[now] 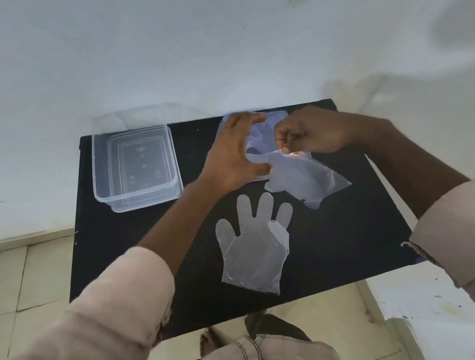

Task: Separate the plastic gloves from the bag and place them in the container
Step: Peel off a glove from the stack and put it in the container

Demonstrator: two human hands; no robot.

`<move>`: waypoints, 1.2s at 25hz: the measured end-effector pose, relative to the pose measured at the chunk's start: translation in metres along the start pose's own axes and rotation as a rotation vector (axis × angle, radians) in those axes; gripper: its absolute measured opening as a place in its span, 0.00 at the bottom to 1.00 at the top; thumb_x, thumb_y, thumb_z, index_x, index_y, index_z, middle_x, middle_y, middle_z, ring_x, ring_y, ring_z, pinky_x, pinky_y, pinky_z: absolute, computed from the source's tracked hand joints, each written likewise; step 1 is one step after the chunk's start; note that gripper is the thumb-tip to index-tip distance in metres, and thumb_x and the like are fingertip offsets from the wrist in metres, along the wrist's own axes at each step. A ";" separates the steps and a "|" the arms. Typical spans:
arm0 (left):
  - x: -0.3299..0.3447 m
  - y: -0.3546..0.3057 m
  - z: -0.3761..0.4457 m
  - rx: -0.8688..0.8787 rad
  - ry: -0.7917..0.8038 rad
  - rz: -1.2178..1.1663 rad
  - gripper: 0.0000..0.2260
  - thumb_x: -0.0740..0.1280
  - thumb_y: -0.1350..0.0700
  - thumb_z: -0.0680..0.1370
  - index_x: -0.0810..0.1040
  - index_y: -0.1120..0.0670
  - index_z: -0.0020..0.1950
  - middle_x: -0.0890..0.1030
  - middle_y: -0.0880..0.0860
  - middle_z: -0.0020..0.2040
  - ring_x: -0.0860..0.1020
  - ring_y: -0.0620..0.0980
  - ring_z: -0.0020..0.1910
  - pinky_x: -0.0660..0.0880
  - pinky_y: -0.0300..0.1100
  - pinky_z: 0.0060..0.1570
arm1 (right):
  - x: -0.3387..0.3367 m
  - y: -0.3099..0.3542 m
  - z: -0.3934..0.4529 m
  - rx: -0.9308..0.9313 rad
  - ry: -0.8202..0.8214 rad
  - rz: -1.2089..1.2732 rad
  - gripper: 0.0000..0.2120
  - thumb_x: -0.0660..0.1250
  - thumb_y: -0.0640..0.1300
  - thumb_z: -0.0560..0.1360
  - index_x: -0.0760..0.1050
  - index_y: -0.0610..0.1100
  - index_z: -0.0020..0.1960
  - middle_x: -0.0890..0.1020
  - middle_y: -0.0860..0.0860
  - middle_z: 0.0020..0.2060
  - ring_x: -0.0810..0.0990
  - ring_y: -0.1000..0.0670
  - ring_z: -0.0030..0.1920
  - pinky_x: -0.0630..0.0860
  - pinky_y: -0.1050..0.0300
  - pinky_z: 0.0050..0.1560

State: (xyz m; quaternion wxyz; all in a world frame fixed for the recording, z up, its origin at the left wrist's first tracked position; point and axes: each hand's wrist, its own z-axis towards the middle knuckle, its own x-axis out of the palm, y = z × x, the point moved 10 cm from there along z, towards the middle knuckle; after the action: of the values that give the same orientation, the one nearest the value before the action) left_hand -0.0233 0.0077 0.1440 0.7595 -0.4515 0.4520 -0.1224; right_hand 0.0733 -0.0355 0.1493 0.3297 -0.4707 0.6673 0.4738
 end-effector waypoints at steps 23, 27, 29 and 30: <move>-0.017 0.040 -0.035 -0.466 0.086 -0.633 0.09 0.76 0.58 0.70 0.84 0.61 0.47 0.85 0.58 0.45 0.82 0.51 0.45 0.79 0.39 0.31 | 0.042 -0.002 -0.100 0.260 -0.813 0.989 0.12 0.74 0.44 0.71 0.82 0.41 0.53 0.85 0.46 0.46 0.84 0.50 0.43 0.76 0.60 0.35; -0.024 0.044 -0.047 -0.500 0.034 -0.702 0.08 0.76 0.58 0.69 0.84 0.60 0.46 0.85 0.56 0.43 0.83 0.49 0.43 0.79 0.40 0.30 | 0.064 0.012 -0.085 0.199 -0.546 1.049 0.35 0.77 0.55 0.60 0.74 0.46 0.64 0.82 0.51 0.56 0.83 0.53 0.51 0.78 0.62 0.39; -0.027 0.045 -0.051 -0.507 0.015 -0.704 0.07 0.76 0.59 0.69 0.84 0.59 0.44 0.85 0.56 0.42 0.83 0.49 0.41 0.79 0.40 0.29 | 0.072 0.016 -0.079 0.200 -0.496 1.007 0.36 0.78 0.53 0.60 0.73 0.47 0.65 0.80 0.50 0.58 0.82 0.50 0.54 0.78 0.63 0.38; -0.028 0.046 -0.052 -0.513 0.003 -0.702 0.07 0.76 0.59 0.69 0.84 0.59 0.44 0.85 0.55 0.41 0.83 0.48 0.41 0.79 0.40 0.29 | 0.071 0.013 -0.078 0.210 -0.546 1.004 0.32 0.79 0.51 0.63 0.75 0.46 0.64 0.81 0.49 0.56 0.82 0.49 0.52 0.78 0.64 0.37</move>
State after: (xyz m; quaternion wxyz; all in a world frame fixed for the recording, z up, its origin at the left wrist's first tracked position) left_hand -0.0905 0.0202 0.1139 0.5344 -0.7517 0.2880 -0.2575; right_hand 0.0372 -0.1300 0.1161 0.2698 0.0777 0.7431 0.6074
